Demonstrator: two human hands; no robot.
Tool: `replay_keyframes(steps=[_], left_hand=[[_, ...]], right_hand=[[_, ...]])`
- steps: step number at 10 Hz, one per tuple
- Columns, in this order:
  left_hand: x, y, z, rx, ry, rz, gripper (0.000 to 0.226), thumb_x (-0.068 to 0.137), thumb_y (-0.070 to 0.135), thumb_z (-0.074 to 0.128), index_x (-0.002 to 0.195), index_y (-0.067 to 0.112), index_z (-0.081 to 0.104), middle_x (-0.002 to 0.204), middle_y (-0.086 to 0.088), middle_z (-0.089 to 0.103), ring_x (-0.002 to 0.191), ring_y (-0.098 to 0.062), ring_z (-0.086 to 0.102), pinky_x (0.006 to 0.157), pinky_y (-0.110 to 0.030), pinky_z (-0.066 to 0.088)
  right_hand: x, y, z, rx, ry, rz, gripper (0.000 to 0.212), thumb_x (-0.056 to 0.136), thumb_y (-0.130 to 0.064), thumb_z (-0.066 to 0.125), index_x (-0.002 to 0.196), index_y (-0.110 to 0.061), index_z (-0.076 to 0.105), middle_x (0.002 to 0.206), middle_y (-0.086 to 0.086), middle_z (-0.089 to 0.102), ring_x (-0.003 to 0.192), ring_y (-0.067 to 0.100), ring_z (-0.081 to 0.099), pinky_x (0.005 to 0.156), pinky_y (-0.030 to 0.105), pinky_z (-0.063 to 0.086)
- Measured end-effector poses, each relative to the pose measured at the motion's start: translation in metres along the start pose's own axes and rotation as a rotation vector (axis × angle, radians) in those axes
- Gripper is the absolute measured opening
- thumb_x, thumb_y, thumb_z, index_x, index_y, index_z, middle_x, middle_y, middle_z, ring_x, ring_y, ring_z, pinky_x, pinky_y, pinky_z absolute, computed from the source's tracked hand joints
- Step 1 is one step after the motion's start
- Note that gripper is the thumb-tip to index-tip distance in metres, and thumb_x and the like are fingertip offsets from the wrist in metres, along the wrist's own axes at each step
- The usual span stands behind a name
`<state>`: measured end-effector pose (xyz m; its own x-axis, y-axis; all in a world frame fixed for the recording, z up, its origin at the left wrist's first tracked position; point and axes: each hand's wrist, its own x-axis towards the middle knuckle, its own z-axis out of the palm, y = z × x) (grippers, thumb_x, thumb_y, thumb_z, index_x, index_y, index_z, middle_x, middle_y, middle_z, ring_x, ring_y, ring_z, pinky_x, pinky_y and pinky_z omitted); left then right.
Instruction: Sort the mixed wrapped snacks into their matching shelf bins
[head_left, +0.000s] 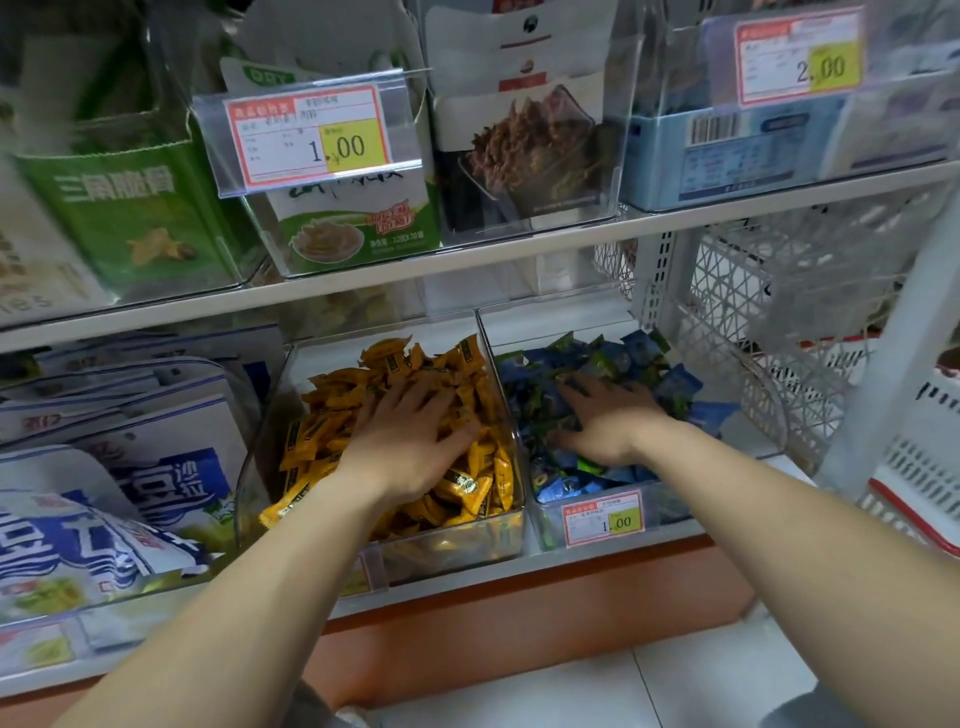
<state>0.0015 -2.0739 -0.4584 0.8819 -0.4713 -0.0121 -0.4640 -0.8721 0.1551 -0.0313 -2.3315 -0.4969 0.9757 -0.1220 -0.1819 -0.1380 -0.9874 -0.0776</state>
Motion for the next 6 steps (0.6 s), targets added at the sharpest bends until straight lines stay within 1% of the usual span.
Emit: replay_keyframes(steps=[1, 2, 3, 4, 5, 6], left_hand=[[0.006, 0.005, 0.005, 0.015, 0.044, -0.021, 0.07, 0.092, 0.074, 0.025, 0.152, 0.037, 0.029, 0.164, 0.007, 0.017, 0.151, -0.022, 0.009, 0.122, -0.051, 0.009], [0.004, 0.005, -0.003, -0.058, 0.076, -0.019, 0.071, 0.09, 0.073, 0.035, 0.148, 0.033, 0.038, 0.16, 0.006, 0.029, 0.147, -0.022, 0.025, 0.118, -0.047, 0.025], [0.001, 0.0, -0.014, -0.114, 0.093, -0.017, 0.071, 0.087, 0.073, 0.043, 0.146, 0.033, 0.042, 0.156, 0.004, 0.038, 0.142, -0.024, 0.035, 0.11, -0.038, 0.034], [-0.003, -0.002, -0.025, -0.099, 0.094, -0.02, 0.07, 0.084, 0.074, 0.045, 0.144, 0.036, 0.044, 0.15, 0.001, 0.046, 0.135, -0.026, 0.044, 0.104, -0.038, 0.041], [-0.013, -0.003, -0.036, -0.127, 0.078, -0.008, 0.066, 0.087, 0.067, 0.05, 0.145, 0.037, 0.041, 0.15, 0.001, 0.046, 0.134, -0.024, 0.046, 0.104, -0.038, 0.045], [-0.029, -0.007, -0.051, -0.133, 0.114, 0.035, 0.064, 0.088, 0.065, 0.051, 0.144, 0.036, 0.043, 0.148, 0.002, 0.049, 0.131, -0.02, 0.049, 0.103, -0.039, 0.046]], right_hand=[[-0.002, -0.009, -0.008, 0.067, 0.086, -0.005, 0.077, 0.087, -0.07, 0.043, 0.152, -0.033, 0.026, 0.159, 0.0, 0.027, 0.142, 0.03, 0.03, 0.113, 0.052, 0.023], [-0.014, -0.019, -0.019, 0.07, 0.216, -0.048, 0.068, 0.086, -0.063, 0.05, 0.144, -0.03, 0.039, 0.148, 0.002, 0.042, 0.131, 0.031, 0.042, 0.105, 0.045, 0.035], [-0.027, -0.02, -0.03, 0.079, 0.248, -0.098, 0.062, 0.084, -0.059, 0.053, 0.137, -0.028, 0.047, 0.139, 0.004, 0.049, 0.121, 0.03, 0.05, 0.093, 0.038, 0.046], [-0.039, -0.018, -0.044, 0.125, 0.217, -0.097, 0.061, 0.085, -0.056, 0.056, 0.139, -0.029, 0.048, 0.141, 0.005, 0.049, 0.122, 0.028, 0.052, 0.091, 0.036, 0.049], [-0.055, -0.015, -0.057, 0.17, 0.218, -0.098, 0.06, 0.087, -0.053, 0.058, 0.141, -0.028, 0.049, 0.144, 0.005, 0.049, 0.124, 0.026, 0.052, 0.094, 0.037, 0.049], [-0.074, -0.013, -0.069, 0.155, 0.266, -0.122, 0.055, 0.088, -0.055, 0.056, 0.136, -0.028, 0.053, 0.138, 0.0, 0.056, 0.122, 0.021, 0.053, 0.092, 0.037, 0.049]])
